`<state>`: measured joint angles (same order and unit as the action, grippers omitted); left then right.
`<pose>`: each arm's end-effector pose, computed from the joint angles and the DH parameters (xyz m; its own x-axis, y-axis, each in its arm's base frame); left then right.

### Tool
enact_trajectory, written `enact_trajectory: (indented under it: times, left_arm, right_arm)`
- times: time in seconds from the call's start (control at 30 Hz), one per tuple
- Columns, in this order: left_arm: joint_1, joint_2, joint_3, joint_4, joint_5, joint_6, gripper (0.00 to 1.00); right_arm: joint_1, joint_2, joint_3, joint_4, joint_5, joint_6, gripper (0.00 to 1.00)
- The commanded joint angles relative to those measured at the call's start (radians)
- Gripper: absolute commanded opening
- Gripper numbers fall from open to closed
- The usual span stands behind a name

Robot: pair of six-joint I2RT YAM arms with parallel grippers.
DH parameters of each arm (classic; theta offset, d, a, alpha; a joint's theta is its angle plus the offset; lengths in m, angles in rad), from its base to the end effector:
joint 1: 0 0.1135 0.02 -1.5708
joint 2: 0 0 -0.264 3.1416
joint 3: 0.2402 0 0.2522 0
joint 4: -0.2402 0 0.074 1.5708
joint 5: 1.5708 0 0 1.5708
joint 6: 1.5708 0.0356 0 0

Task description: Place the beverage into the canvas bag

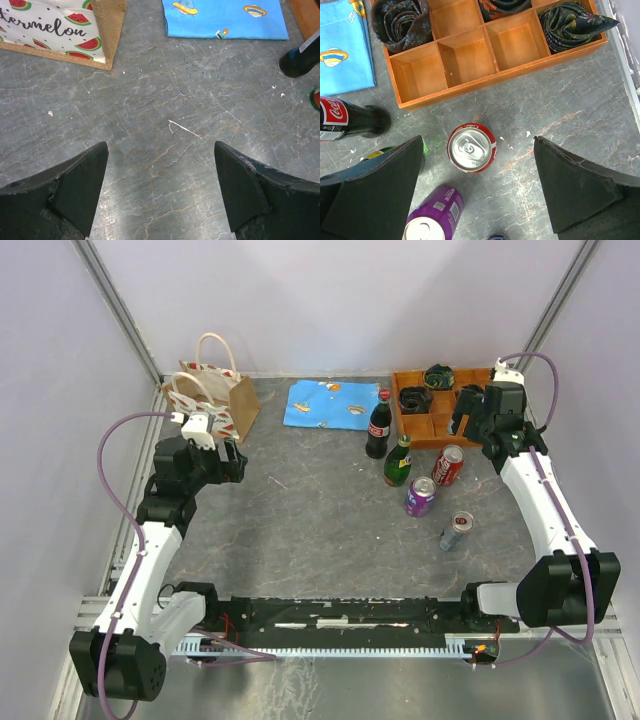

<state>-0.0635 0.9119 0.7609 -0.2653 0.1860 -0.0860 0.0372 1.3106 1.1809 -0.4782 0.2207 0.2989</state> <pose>0.2084 -0.0198 0.3006 -0.4219 -0.0577 -0.9048 0.1957 0.9687 -0.1531 0.2921 0.0031 0.3343 -0.5032 0.2688 -0.8213 0.3050 0.9445 0.1222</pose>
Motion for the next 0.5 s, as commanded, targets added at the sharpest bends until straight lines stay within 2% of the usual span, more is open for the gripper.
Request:
enact_trajectory:
  times: [0.0, 0.37, 0.47]
  left_arm:
    - [-0.003, -0.007, -0.002, 0.006, -0.017, 0.051, 0.93]
    - [-0.002, 0.018, 0.001, 0.033, 0.008, 0.036, 0.92]
    - [-0.005, 0.071, 0.078, 0.078, 0.054, 0.037, 0.90]
  right_arm:
    - [-0.003, -0.011, 0.022, 0.032, -0.013, 0.002, 0.99]
    - [-0.003, -0.040, -0.010, 0.010, 0.011, -0.019, 0.99]
    - [-0.004, -0.042, -0.008, 0.005, 0.011, -0.024, 0.99]
